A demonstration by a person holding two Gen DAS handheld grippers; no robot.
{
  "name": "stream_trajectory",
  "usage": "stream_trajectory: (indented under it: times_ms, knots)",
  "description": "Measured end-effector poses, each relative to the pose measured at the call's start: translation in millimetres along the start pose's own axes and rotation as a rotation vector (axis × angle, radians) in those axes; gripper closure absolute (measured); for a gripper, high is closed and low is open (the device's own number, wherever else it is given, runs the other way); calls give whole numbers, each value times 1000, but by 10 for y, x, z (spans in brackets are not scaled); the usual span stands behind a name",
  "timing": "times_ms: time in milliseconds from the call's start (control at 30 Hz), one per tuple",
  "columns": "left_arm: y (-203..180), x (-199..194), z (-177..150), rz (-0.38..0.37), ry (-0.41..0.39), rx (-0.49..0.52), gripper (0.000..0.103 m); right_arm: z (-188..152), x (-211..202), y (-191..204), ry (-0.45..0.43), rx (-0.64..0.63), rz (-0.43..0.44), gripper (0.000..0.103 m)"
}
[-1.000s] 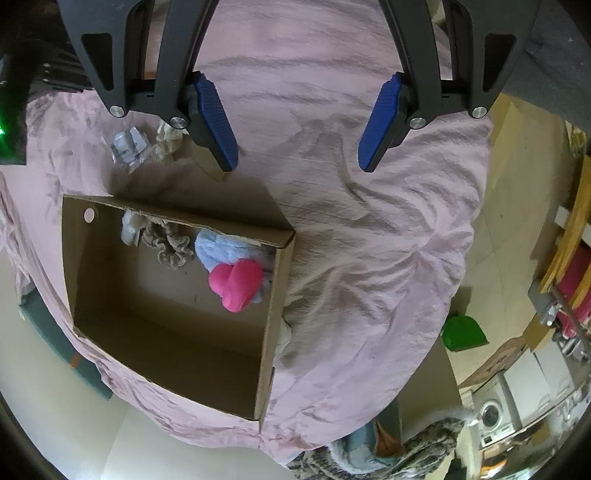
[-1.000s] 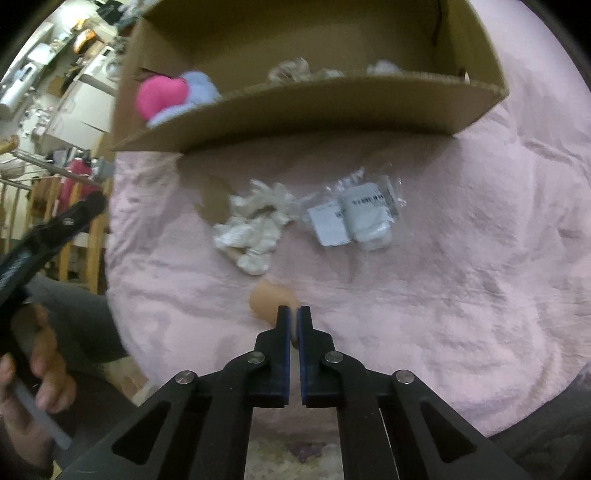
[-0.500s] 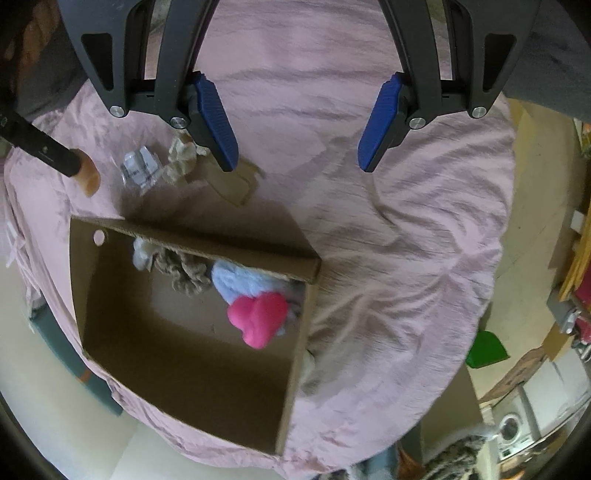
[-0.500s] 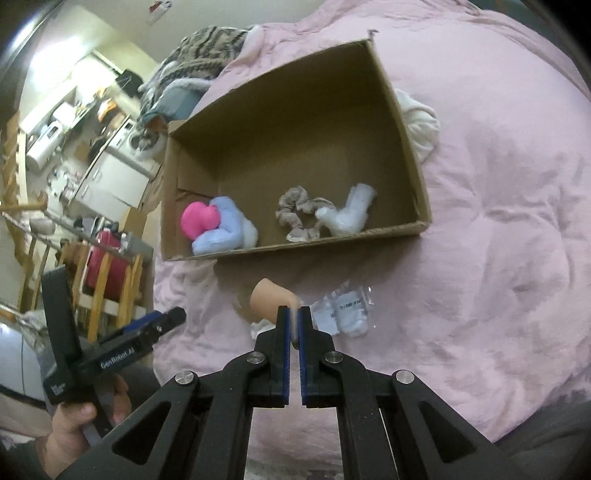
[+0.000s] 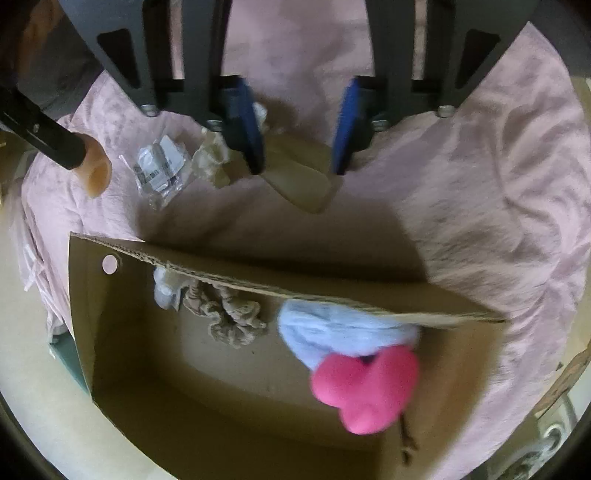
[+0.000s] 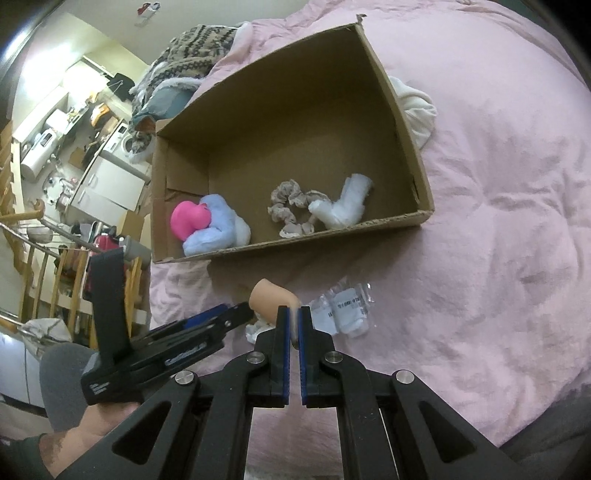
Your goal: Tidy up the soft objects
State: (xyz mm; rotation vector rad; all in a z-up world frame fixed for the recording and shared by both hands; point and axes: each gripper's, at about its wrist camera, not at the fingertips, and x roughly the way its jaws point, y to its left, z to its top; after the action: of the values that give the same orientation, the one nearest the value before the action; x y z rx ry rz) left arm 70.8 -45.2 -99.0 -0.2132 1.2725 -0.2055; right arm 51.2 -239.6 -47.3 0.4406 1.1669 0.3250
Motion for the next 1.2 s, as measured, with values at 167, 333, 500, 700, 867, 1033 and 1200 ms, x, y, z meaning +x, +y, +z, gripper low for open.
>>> stream_trajectory:
  times_ms: [167, 333, 500, 700, 867, 1033, 1200]
  knots:
    - [-52, -1, -15, -19, 5, 18, 99, -2, -1, -24, 5, 7, -4, 97]
    - [-89, -177, -75, -22, -25, 34, 101, 0, 26, -3, 8, 0, -6, 97]
    - [-71, -475, -146, -7, -71, 36, 101, 1, 24, -9, 8, 2, -5, 97]
    - [-82, -853, -194, 1, -152, 59, 101, -6, 6, -11, 0, 2, -3, 97]
    - [18, -603, -108, 27, -90, -8, 93, -27, 16, -9, 7, 1, -9, 97]
    - [37, -227, -2, 79, -22, -4, 53, -34, 44, 8, 12, -7, -21, 97]
    - [-49, 96, 94, 84, 24, 37, 54, -26, 62, -18, 18, 3, -27, 97]
